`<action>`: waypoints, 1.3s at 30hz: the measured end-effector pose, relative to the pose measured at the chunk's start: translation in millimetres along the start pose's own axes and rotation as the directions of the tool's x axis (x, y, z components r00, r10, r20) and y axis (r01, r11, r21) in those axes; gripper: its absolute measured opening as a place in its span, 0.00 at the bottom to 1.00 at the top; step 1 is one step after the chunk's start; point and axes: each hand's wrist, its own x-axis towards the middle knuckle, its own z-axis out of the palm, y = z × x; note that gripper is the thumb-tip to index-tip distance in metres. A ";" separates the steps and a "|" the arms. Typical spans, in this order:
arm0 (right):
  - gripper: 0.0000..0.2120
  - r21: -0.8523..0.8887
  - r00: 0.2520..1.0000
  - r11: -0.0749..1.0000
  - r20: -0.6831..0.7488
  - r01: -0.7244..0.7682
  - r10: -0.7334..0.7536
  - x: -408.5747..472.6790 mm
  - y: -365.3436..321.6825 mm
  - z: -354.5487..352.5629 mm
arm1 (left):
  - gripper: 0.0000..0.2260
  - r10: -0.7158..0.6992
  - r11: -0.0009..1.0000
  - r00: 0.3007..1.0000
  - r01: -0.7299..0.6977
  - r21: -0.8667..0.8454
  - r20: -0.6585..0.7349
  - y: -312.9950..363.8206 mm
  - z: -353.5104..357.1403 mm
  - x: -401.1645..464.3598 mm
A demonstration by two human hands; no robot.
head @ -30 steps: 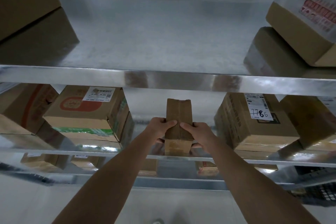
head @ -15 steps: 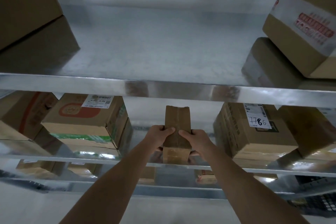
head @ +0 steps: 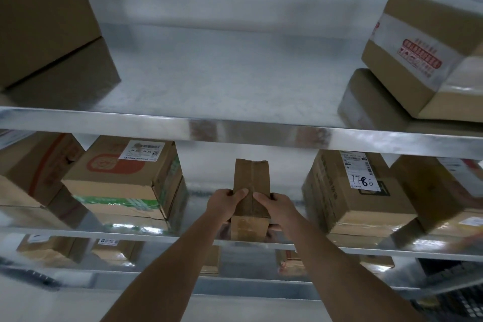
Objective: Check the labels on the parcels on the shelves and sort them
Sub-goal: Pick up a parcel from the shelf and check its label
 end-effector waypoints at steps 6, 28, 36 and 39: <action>0.28 -0.039 0.997 0.996 0.023 -0.076 0.077 -1.9 1.8 -2.7 | 0.22 -0.013 0.999 1.000 0.012 -0.043 -0.010 -1.0 -0.2 -2.0; 0.17 -0.008 0.994 0.995 -0.061 0.095 -0.096 2.4 13.1 -21.0 | 0.20 0.079 0.996 0.996 -0.080 -0.029 -0.041 -6.7 -3.4 1.2; 0.11 0.004 0.999 0.999 -0.005 0.047 -0.047 1.2 13.6 -9.6 | 0.28 0.011 1.000 0.998 -0.012 0.024 0.059 -12.0 1.6 10.4; 0.12 -0.007 0.999 0.999 -0.022 0.047 -0.047 3.0 10.1 -6.6 | 0.24 0.002 0.998 0.999 0.000 -0.067 0.039 -22.7 3.2 13.2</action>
